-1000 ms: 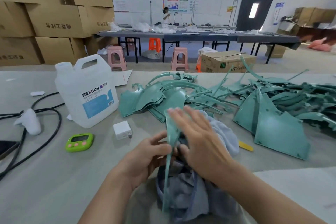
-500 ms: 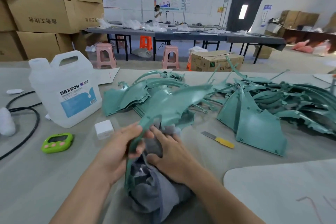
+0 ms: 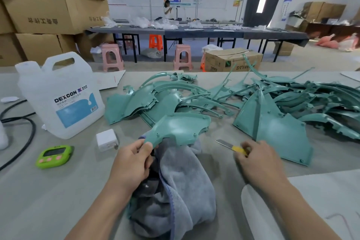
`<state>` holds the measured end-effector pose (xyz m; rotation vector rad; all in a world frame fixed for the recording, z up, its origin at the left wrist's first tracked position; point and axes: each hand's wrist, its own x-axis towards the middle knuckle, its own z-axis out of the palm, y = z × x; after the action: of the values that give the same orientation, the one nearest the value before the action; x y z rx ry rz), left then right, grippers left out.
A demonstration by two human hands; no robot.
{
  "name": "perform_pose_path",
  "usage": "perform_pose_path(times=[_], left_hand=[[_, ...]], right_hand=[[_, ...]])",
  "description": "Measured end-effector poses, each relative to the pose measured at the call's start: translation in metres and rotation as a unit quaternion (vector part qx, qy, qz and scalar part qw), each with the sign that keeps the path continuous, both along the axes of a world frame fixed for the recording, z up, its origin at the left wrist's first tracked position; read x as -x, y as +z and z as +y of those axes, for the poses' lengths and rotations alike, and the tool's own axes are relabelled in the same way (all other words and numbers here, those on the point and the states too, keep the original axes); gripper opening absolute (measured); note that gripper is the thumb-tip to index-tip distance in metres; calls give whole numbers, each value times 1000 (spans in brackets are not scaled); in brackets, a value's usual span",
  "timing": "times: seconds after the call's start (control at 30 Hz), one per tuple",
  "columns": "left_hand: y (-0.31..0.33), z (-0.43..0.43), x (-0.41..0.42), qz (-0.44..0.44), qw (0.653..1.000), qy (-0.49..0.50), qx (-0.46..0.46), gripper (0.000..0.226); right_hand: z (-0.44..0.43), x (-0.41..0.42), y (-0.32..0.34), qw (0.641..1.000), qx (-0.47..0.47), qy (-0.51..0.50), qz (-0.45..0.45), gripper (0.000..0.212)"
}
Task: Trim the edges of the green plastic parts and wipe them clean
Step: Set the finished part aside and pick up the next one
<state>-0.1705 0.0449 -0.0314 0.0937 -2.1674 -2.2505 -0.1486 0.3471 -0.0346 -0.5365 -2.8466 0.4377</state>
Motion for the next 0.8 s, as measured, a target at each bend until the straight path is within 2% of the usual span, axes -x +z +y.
perform_pose_path(times=[0.1,0.2,0.3,0.47,0.63,0.8], left_hand=[[1,2,-2,-11,1000,-15,-10,48],[4,3,-2,-19,1000,-12,-6,34],[5,4,-3,-27,999,-26,9,29],[6,7,-6,-38,998,-39,22,29],[6,4,-5,-45,998,-42,20,29],[3,0,-4,-56,997,-44,3,29]], right_hand=[[-4,4,0,999,32,0,6,4],[-1,6,1,997,70,-28,9,18],[7,2,0,996,83,-38,20,21],[15,-4,10,951,214,-77,211,16],[-4,-5,7,954,240,13,181,25],[-14,0,5,957,245,47,151,27]])
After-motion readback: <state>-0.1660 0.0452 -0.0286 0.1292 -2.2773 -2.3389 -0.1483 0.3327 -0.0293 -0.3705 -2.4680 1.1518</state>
